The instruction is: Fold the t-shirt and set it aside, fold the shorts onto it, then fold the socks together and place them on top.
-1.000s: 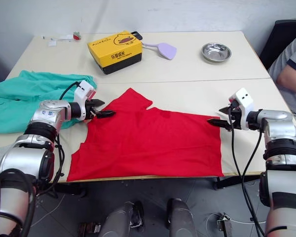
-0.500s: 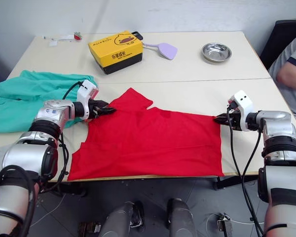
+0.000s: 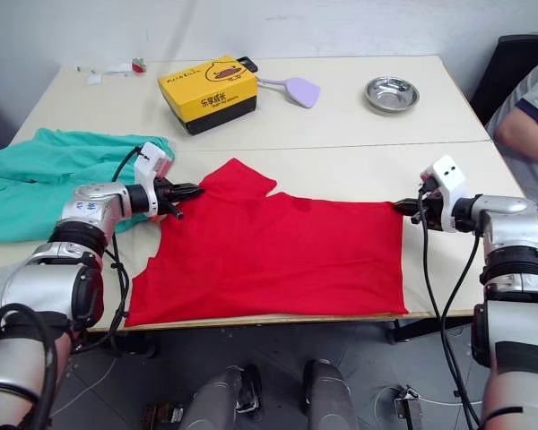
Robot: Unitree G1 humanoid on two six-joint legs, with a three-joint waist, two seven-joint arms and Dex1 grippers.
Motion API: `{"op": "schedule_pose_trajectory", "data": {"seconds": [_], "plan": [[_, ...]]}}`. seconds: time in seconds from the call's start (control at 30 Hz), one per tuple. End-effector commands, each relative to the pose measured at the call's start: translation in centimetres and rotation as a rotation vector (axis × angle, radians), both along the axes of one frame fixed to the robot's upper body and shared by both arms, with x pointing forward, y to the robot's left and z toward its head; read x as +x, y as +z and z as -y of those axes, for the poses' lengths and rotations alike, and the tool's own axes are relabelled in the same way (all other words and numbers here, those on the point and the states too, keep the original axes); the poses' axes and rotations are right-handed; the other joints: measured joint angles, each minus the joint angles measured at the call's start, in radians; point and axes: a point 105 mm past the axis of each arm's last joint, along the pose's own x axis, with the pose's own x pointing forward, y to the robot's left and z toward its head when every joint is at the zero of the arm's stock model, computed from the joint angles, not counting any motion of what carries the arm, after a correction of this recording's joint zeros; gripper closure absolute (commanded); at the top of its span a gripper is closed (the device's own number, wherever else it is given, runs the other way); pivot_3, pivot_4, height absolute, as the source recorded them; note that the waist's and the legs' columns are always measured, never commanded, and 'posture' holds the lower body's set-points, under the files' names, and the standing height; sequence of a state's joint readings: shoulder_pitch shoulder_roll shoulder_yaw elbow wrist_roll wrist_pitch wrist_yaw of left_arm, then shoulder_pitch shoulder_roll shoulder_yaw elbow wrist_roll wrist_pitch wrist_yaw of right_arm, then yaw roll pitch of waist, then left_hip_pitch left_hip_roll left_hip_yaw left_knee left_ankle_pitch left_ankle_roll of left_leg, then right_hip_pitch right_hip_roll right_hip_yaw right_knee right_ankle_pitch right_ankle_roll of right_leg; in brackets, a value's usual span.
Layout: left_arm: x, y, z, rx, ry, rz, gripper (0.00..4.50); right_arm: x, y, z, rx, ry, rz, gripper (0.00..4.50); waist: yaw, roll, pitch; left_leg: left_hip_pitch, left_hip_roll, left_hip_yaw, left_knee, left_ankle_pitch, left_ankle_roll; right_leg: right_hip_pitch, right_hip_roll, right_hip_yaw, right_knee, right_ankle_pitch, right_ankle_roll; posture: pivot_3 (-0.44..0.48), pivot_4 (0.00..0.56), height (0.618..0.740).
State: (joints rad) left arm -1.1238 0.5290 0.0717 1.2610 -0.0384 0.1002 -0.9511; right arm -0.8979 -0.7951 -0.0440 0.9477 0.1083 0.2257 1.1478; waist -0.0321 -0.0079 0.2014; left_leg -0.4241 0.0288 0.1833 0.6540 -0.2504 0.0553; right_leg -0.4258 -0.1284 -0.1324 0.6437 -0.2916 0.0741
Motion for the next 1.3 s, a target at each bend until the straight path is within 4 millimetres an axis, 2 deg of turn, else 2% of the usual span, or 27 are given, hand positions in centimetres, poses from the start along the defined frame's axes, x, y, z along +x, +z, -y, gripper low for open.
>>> {"op": "schedule_pose_trajectory", "data": {"seconds": [0.03, 0.2, 0.4, 0.5, 0.7, 0.83, 0.93, 1.0, 1.07, 1.2, 1.3], "plan": [[-0.2, 1.9, -1.0, -0.006, -0.020, 0.094, 4.46, -0.8, 1.7, 1.0, 0.007, 0.003, 0.056, 4.50, 0.001, 0.000, 0.000, 0.000, 0.000, 0.000, 0.000, 0.000, 0.000, 0.000, 0.000, 0.000, 0.000, 0.000, 0.000, 0.000, 0.150, 0.740], [-1.0, 2.5, -1.7, -0.013, -0.061, 0.149, 4.46, -2.3, 1.9, 1.0, 0.024, 0.053, 0.072, 4.50, 0.001, 0.000, 0.000, 0.000, 0.000, 0.000, 0.000, 0.000, 0.000, 0.000, -0.001, 0.000, 0.000, 0.000, 0.000, 0.000, 0.150, 0.740], [-1.8, 3.1, -2.3, -0.025, -0.095, 0.208, 4.46, -3.8, 1.3, 1.6, 0.019, 0.063, 0.082, 4.50, 0.001, 0.000, 0.000, 0.000, 0.000, 0.000, 0.001, 0.000, 0.000, 0.000, -0.001, 0.000, 0.000, 0.000, 0.000, 0.000, 0.150, 0.740], [-2.3, 2.0, -2.8, 0.019, -0.107, 0.179, 4.46, -4.4, 0.6, 1.5, 0.025, 0.080, 0.079, 4.50, 0.001, 0.000, 0.000, 0.000, 0.000, 0.000, 0.001, 0.000, 0.000, 0.000, -0.001, 0.000, 0.000, 0.000, 0.000, 0.000, 0.150, 0.740], [-3.2, -0.5, -3.0, 0.102, -0.133, 0.130, 4.46, -5.3, -2.1, 1.1, -0.029, 0.102, 0.037, 4.50, 0.001, 0.000, 0.000, 0.000, 0.000, 0.000, 0.001, 0.000, 0.000, 0.000, 0.000, 0.000, 0.000, 0.000, 0.000, 0.000, 0.150, 0.740], [-3.2, -1.3, -3.1, 0.132, -0.120, 0.126, 4.46, -5.6, -3.4, 0.5, -0.038, 0.116, 0.028, 4.50, 0.002, 0.000, 0.000, 0.000, 0.000, 0.000, 0.002, 0.000, 0.000, 0.000, -0.001, 0.001, 0.001, 0.000, 0.000, 0.000, 0.150, 0.740], [-3.5, -1.6, -3.2, 0.133, -0.130, 0.105, 4.46, -6.0, -3.6, 0.3, -0.023, 0.130, 0.029, 4.50, 0.002, 0.000, 0.000, 0.000, 0.000, 0.000, 0.003, 0.000, 0.000, 0.000, -0.001, 0.001, 0.001, 0.000, 0.000, 0.000, 0.150, 0.740], [-3.8, -1.4, -3.3, 0.118, -0.142, 0.070, 4.05, -6.8, -3.3, -0.1, 0.011, 0.169, 0.015, 4.09, 0.003, -0.001, 0.000, 0.000, 0.000, 0.000, 0.003, 0.000, 0.000, 0.000, -0.001, 0.002, 0.001, 0.000, 0.000, 0.000, 0.150, 0.740], [-3.9, -0.1, -3.2, 0.077, -0.156, 0.079, 3.62, -7.4, -2.0, -0.1, 0.033, 0.200, 0.069, 3.62, 0.003, -0.001, 0.000, 0.000, 0.001, -0.001, 0.003, 0.000, 0.000, 0.000, -0.001, 0.002, 0.001, 0.000, 0.000, 0.000, 0.150, 0.740], [-3.4, 2.2, -3.0, -0.014, -0.134, 0.086, 2.29, -8.3, -0.3, 0.1, 0.055, 0.224, 0.134, 2.16, 0.004, -0.001, 0.000, 0.000, 0.000, -0.001, 0.003, -0.001, 0.001, 0.001, -0.001, 0.001, 0.002, 0.000, 0.000, 0.000, 0.150, 0.740], [-2.7, 3.6, -2.1, -0.100, -0.118, 0.052, 1.28, -8.7, 0.9, 0.0, 0.071, 0.240, 0.180, 1.07, 0.006, -0.001, 0.000, 0.000, 0.000, -0.002, 0.005, -0.001, 0.002, 0.002, -0.001, 0.001, 0.002, 0.000, 0.000, 0.000, 0.150, 0.740]]}}
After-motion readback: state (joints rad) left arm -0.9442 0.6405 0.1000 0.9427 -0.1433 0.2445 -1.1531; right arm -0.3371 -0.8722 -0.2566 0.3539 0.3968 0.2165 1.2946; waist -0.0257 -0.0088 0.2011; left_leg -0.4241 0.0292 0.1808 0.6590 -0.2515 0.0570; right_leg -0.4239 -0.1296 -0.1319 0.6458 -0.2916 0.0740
